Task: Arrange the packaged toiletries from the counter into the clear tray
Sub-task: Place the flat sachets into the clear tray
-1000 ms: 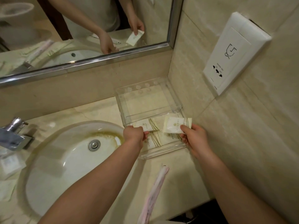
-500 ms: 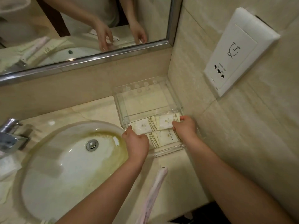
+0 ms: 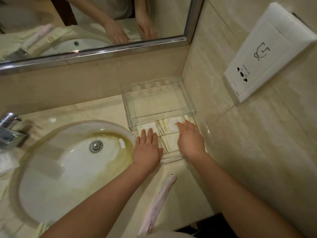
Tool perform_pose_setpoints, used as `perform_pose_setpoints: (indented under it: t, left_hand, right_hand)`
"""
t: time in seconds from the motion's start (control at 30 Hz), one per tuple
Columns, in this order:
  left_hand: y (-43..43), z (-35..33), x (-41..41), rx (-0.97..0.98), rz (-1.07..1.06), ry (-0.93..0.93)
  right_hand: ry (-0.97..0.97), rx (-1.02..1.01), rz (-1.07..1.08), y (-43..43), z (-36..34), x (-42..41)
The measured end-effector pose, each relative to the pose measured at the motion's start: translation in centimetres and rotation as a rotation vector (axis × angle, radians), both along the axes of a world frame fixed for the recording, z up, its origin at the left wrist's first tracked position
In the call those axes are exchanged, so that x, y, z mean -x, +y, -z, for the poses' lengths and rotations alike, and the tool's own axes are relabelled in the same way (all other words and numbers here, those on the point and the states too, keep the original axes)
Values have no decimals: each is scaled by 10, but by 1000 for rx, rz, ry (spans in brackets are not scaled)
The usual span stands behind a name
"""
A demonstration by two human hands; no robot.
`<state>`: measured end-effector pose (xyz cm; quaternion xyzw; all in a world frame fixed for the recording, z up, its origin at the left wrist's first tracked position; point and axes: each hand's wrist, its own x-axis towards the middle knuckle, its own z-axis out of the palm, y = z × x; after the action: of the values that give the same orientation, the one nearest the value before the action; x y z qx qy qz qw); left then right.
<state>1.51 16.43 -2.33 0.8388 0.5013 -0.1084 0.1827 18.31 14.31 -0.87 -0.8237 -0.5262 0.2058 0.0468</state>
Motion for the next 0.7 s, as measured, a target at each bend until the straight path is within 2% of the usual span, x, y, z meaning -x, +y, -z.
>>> perform_pose_setpoints:
  t: [0.13,0.27,0.37,0.53,0.7]
  left_hand:
    - [1,0,0,-26,9,46]
    - [5,-2,3,-31,60,84]
    - [5,-6,7,-38,59,37]
    - [-14,-14,22,-75,44,-214]
    - [-40,-14,50,-125,-26,-513]
  right_hand:
    - [18,178,-112,-5,2,9]
    - [43,187,-124,-4,3,9]
    - [72,144,-101,-7,4,10]
    - [163,-227,-184,-44,-13,36]
    - [183,-97,-574,-103,-8,66]
